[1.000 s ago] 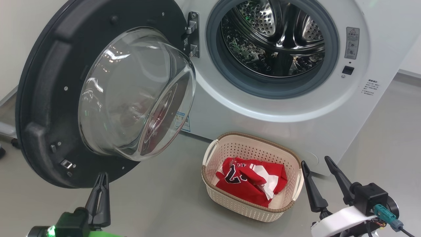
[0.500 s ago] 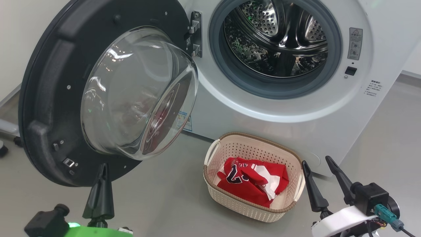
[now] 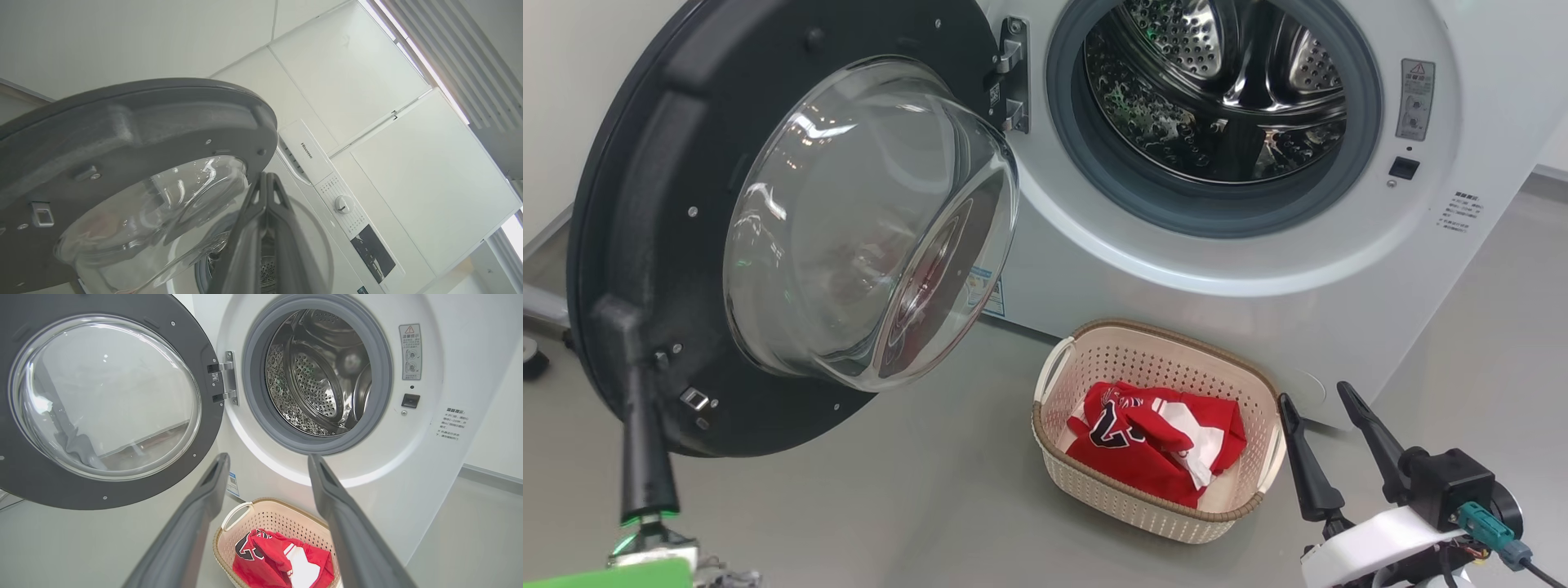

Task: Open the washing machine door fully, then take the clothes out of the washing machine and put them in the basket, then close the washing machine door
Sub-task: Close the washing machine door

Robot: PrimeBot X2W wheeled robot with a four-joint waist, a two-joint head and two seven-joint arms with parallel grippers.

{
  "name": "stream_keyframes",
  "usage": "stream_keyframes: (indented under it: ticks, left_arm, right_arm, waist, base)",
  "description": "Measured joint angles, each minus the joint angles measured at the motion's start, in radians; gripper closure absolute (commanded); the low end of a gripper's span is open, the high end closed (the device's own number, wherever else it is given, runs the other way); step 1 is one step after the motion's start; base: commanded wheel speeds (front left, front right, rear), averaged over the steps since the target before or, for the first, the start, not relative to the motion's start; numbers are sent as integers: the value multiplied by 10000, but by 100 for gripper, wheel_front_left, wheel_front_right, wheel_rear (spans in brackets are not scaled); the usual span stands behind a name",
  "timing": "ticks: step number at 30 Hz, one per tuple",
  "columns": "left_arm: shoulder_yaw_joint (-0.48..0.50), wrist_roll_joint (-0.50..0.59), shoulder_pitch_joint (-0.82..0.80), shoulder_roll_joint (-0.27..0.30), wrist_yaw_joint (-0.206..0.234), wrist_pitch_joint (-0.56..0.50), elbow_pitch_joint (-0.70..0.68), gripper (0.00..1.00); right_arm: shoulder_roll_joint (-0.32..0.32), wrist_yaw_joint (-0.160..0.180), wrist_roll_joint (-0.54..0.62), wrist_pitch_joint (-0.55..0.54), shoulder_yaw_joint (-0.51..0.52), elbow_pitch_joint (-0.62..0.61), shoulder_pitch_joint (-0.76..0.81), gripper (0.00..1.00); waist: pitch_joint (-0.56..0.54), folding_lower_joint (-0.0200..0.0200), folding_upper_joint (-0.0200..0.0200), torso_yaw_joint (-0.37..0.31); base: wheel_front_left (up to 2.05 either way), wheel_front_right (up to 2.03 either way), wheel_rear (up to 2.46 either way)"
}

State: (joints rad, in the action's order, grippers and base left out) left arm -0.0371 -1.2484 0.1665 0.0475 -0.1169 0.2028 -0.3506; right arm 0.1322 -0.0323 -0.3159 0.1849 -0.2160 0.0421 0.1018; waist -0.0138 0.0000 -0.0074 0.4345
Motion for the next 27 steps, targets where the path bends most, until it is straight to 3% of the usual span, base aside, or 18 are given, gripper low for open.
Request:
stream_keyframes:
  ticks: [4, 9, 15, 18, 27]
  left_arm:
    - [974, -1684, -35, -4, 0, 54, -481, 100]
    - [1927, -2801, -355, 38, 0, -161, -476, 100]
    - [2874, -3883, -916, 585, 0, -575, 19, 100]
    - [3586, -4723, -1244, 1145, 307, -957, 798, 100]
    - [3753, -5937, -2138, 2174, 1371, -2192, 2842, 100]
  right_arm:
    - [86, 4, 15, -36, 17, -98, -5, 0]
    - [171, 48, 15, -36, 98, -98, -5, 0]
    - [174, 46, 15, -36, 92, -138, -10, 0]
    - [180, 42, 17, -94, 23, -221, -31, 0]
    - [303, 29, 31, -148, 33, -313, -141, 0]
  waist:
    - [169, 0, 0, -10]
    - [243, 0, 0, -12]
    - [282, 0, 0, -37]
    - [342, 0, 0, -124]
    - [591, 0, 0, -338]
  base:
    - [0, 0, 0]
    - [0, 0, 0]
    - [0, 0, 0]
    - [0, 0, 0]
    - [0, 0, 0]
